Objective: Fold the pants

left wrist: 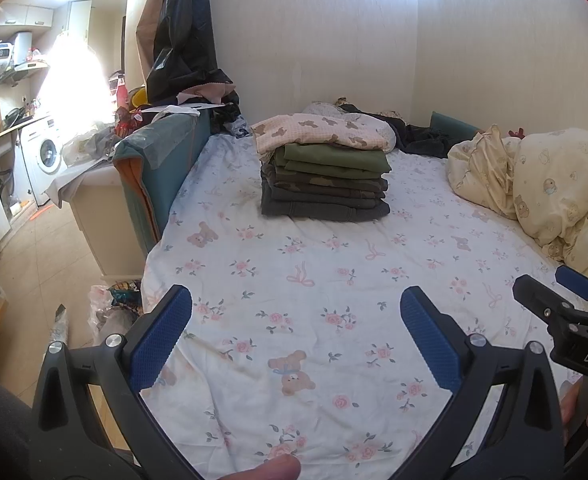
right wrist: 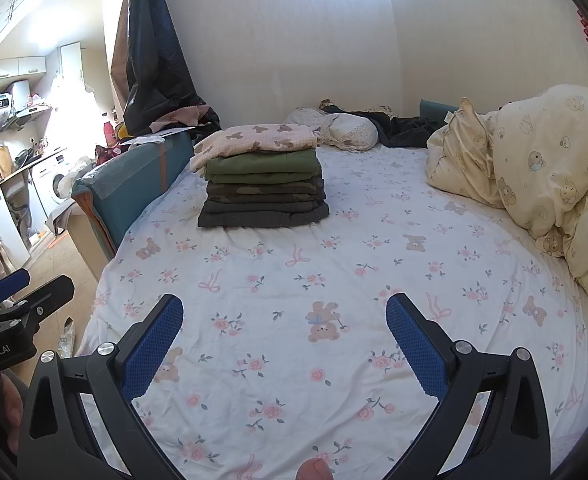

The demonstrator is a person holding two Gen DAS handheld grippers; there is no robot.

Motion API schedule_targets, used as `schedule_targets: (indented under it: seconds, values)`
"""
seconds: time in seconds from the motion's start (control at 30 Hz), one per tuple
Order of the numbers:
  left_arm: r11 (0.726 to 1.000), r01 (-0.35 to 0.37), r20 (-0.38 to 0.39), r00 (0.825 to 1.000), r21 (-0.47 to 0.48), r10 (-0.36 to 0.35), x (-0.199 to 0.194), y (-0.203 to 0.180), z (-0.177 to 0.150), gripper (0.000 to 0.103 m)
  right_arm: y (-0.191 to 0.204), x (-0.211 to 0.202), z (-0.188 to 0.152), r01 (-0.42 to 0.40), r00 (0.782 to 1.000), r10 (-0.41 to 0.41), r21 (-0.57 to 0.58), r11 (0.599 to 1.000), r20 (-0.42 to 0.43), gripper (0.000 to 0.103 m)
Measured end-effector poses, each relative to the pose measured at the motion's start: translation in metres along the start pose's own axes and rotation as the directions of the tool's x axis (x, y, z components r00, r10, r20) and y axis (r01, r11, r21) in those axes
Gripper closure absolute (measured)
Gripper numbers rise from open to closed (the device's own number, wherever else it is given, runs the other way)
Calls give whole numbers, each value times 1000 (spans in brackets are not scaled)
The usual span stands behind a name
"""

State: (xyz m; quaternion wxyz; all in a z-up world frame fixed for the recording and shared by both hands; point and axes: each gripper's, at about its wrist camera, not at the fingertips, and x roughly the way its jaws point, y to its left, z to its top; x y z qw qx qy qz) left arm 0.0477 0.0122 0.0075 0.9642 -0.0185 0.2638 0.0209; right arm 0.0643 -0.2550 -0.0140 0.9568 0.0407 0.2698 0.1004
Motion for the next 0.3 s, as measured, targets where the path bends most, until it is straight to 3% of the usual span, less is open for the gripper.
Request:
schedule_targets:
  seconds: [0.3]
  values:
    - [1000,15,-1,1000,-11,-15,1,1,-3,0,0,0,0,0,1000,0,-3,1000,1,0]
